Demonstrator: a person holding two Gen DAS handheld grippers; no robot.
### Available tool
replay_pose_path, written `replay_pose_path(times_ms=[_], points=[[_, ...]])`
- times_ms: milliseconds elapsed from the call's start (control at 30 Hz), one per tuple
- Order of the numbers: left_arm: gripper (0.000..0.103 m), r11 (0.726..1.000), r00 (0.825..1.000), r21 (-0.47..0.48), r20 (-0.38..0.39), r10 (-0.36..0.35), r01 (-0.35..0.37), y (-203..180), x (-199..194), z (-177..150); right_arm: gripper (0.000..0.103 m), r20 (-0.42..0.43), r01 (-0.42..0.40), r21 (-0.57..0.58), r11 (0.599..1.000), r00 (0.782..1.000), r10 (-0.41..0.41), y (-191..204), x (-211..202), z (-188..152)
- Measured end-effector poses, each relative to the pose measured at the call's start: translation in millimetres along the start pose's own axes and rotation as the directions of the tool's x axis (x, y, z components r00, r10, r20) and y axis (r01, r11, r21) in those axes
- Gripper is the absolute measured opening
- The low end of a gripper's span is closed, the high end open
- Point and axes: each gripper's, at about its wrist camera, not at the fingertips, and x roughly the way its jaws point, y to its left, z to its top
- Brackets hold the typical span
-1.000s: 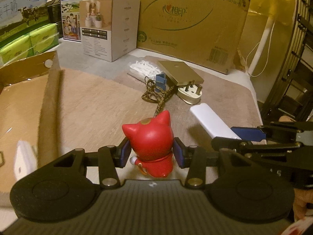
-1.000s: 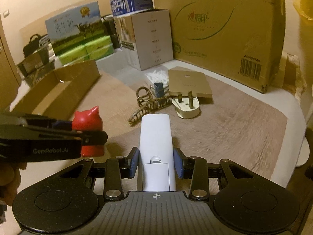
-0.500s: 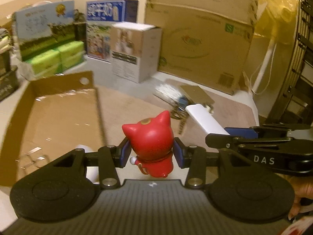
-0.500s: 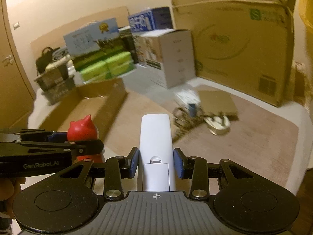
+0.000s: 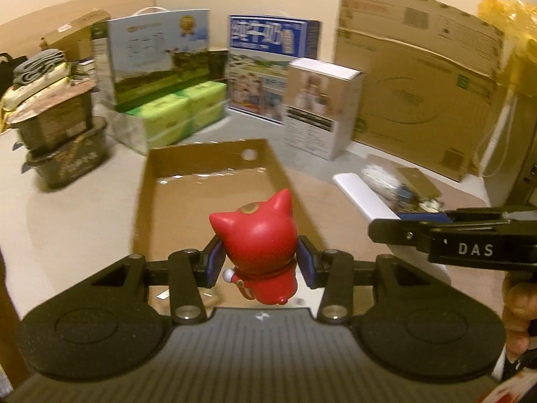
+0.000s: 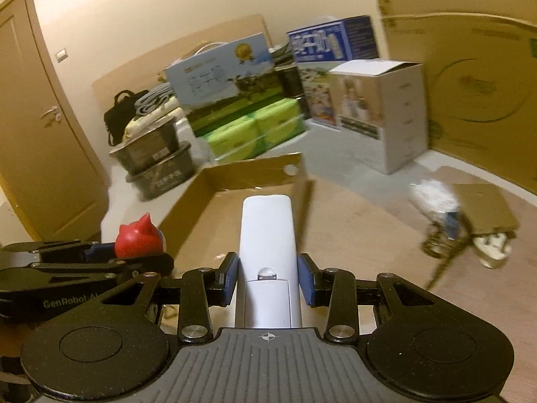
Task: Organize rigid objects
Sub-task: 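Carry figurine and remote into the cardboard tray, open both tools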
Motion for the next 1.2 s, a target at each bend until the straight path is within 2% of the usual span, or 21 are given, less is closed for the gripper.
replay_pose_path(times_ms=[200, 400, 833, 1000, 1100, 1200], points=[[0.042, 1.0, 1.0, -0.005, -0.007, 0.021, -0.021, 37.6, 16.6, 12.2, 0.039, -0.018, -0.023, 0.021, 1.0, 1.0, 0.024, 16.4, 36.1, 16.7], [0.042, 1.0, 0.999, 0.002, -0.036, 0.032, -0.032, 58.0, 46.4, 17.5, 0.039, -0.028, -0.023, 0.043, 0.999, 0.999, 0.025, 19.5, 73.2, 32.6], [0.042, 1.0, 0.996, 0.02, -0.088, 0.023, -0.022, 69.1, 93.4, 9.1, 0.039, -0.063, 0.014, 0.07, 0.997, 0.998, -0.009, 8.2, 124.9, 34.4], [0.042, 1.0, 0.995, 0.023, -0.098, 0.023, -0.021, 69.4, 105.3, 8.4, 0.039, -0.066, 0.015, 0.071, 0.997, 0.998, -0.01, 7.8, 134.1, 31.6], [0.048, 0.999, 0.995, 0.032, -0.092, 0.045, -0.043, 69.4, 107.9, 8.7, 0.039, -0.056, -0.004, 0.081, 0.997, 0.998, 0.008, 6.2, 136.4, 29.4], [0.049, 0.998, 0.996, 0.014, -0.072, 0.056, -0.055, 72.0, 101.3, 9.7, 0.044, -0.048, 0.02, 0.087, 0.996, 0.999, -0.016, 3.1, 133.4, 28.7]])
